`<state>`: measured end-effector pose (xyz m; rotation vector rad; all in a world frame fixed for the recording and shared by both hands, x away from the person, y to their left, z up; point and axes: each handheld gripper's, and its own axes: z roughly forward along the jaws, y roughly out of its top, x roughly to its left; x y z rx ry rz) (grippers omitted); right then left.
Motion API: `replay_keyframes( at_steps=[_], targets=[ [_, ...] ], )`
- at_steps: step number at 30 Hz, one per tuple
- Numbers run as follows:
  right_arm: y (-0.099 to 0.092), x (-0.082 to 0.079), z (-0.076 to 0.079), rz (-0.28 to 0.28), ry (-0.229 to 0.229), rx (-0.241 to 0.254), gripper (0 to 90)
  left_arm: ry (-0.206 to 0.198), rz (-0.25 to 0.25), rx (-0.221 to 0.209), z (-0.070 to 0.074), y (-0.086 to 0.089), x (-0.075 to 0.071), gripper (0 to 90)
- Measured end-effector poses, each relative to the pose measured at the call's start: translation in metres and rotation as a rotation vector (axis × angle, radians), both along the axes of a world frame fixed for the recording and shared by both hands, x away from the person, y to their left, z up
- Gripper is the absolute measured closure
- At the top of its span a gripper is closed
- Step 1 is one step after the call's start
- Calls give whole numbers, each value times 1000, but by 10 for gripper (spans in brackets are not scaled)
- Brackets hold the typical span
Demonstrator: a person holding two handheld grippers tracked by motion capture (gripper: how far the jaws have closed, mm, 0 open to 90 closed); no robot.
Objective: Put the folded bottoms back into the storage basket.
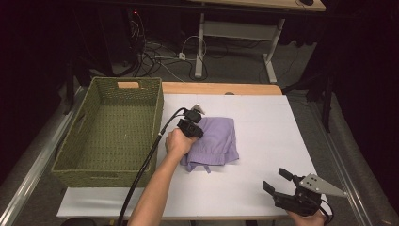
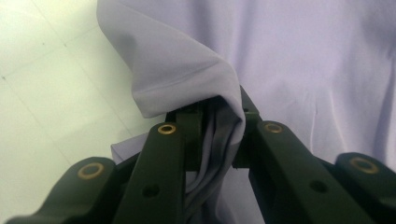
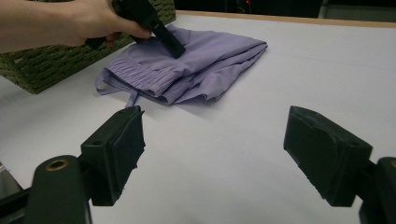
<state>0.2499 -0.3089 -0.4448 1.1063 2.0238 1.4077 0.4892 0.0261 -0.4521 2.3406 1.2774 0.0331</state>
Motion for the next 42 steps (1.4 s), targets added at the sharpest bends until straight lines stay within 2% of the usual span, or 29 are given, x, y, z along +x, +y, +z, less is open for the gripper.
replay_keyframes(
  at_steps=[5, 9, 11, 14, 19, 28, 31, 36, 42],
  targets=[
    [-1, -1, 0, 4, -2, 3, 211, 16, 11, -20, 2, 2, 1, 787],
    [-2, -1, 0, 2, 0, 7, 211, 5, 10, -33, 11, 3, 1, 789],
    [-1, -1, 0, 2, -3, 3, 211, -19, -6, -23, 19, 1, -2, 789],
    [-1, -1, 0, 2, -3, 0, 211, -89, -42, 44, 33, -8, -11, 787],
    [0, -1, 0, -3, -2, -3, 211, -118, -72, 10, 52, -14, -20, 787],
    [-1, -1, 0, -7, 1, -1, 211, -150, -90, -77, 77, -5, -26, 788],
    [-1, -1, 0, -8, 0, -1, 211, -175, -96, -93, 89, -3, -31, 789],
    [-1, -1, 0, -4, -5, -2, 212, -201, -106, -109, 106, 1, -37, 789],
    [-2, -1, 0, -31, -3, 2, 212, -224, -120, -111, 121, 6, -42, 789]
  ],
)
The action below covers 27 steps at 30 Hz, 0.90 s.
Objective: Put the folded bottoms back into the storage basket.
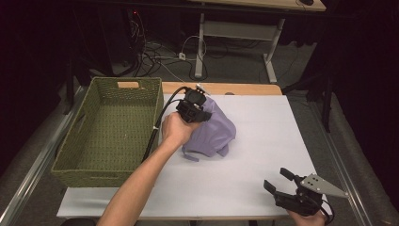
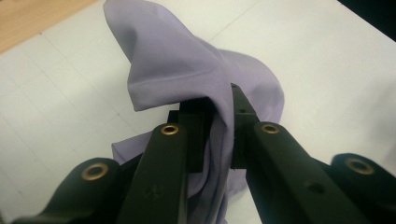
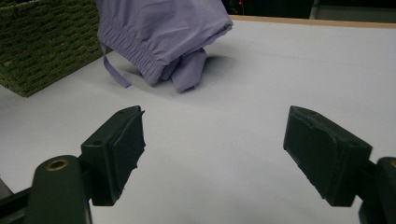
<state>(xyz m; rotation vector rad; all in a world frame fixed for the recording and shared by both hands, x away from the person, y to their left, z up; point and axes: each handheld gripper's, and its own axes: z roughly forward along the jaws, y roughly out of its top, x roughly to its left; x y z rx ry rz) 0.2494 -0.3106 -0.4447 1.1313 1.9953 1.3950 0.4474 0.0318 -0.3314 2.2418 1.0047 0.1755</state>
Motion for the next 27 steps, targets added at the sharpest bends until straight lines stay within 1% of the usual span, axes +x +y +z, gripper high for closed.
replay_keyframes(
  at_steps=[6, 9, 12, 14, 21, 27],
  targets=[
    [0, 0, 0, 10, -3, -5, 212, -8, 5, -25, 10, 10, -5, 789],
    [0, 0, 0, 8, 2, -2, 212, -9, -7, -16, 16, 14, -8, 789],
    [1, 0, 0, 6, 2, -5, 212, -28, -14, 5, 24, 18, -12, 789],
    [0, 0, 0, 13, 0, -6, 212, -39, -14, 8, 30, 20, -15, 789],
    [0, -1, 0, 16, -2, -1, 212, -69, -22, -20, 48, 31, -26, 789],
    [1, -1, 0, 14, -2, -7, 212, -82, -17, -37, 57, 42, -32, 789]
  ],
)
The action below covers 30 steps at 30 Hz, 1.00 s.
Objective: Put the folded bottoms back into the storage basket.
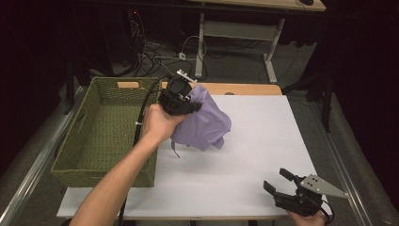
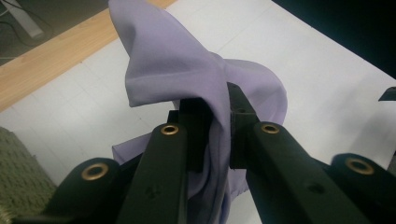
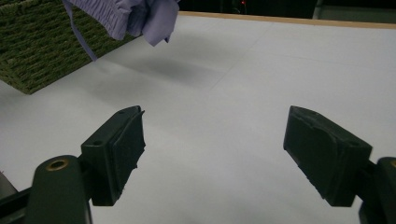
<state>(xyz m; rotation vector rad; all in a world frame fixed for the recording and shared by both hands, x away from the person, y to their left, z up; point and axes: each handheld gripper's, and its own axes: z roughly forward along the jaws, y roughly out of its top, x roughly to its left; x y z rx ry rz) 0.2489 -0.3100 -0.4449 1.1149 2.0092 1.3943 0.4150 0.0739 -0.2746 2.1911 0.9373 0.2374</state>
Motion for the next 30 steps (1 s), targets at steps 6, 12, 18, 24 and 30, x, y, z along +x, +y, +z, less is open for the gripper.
replay_keyframes(
  at_steps=[6, 12, 18, 24, 30],
  targets=[
    [0, 0, 0, -3, 0, -1, 212, -11, 21, -24, 10, 16, -7, 790],
    [0, 0, 0, -4, 2, 1, 212, -23, 33, -48, 21, 30, -13, 790],
    [0, 0, 0, -6, 3, 0, 212, -33, 44, -59, 27, 42, -19, 791],
    [0, 0, 0, -7, 3, -2, 212, -49, 61, -67, 35, 56, -23, 790],
    [0, 1, 0, -12, 9, -1, 211, -51, 87, -75, 37, 73, -24, 790]
  ],
)
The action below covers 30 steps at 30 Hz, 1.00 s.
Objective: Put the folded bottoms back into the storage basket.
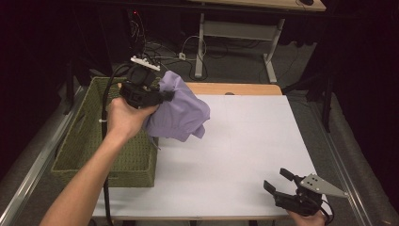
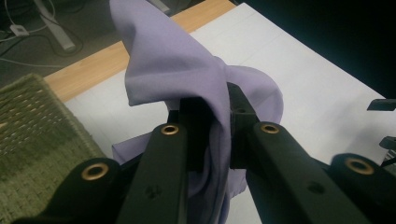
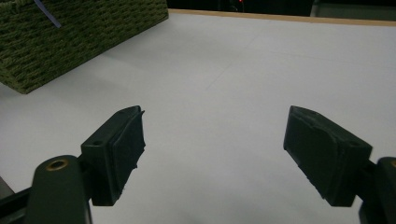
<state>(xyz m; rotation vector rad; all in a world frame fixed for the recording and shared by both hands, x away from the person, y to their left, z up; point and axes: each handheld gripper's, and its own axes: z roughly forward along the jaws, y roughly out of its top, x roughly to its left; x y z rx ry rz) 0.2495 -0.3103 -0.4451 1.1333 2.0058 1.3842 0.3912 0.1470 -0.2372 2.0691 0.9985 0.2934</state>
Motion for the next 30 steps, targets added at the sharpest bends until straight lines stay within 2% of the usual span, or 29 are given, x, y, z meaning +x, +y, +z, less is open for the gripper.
replay_keyframes(
  at_steps=[13, 30],
  targets=[
    [-1, 0, 0, -11, 1, 4, 211, -13, 59, -31, 3, 41, -8, 790],
    [0, 0, 0, -13, 5, -2, 211, -15, 158, -37, -4, 95, -18, 789]
  ],
)
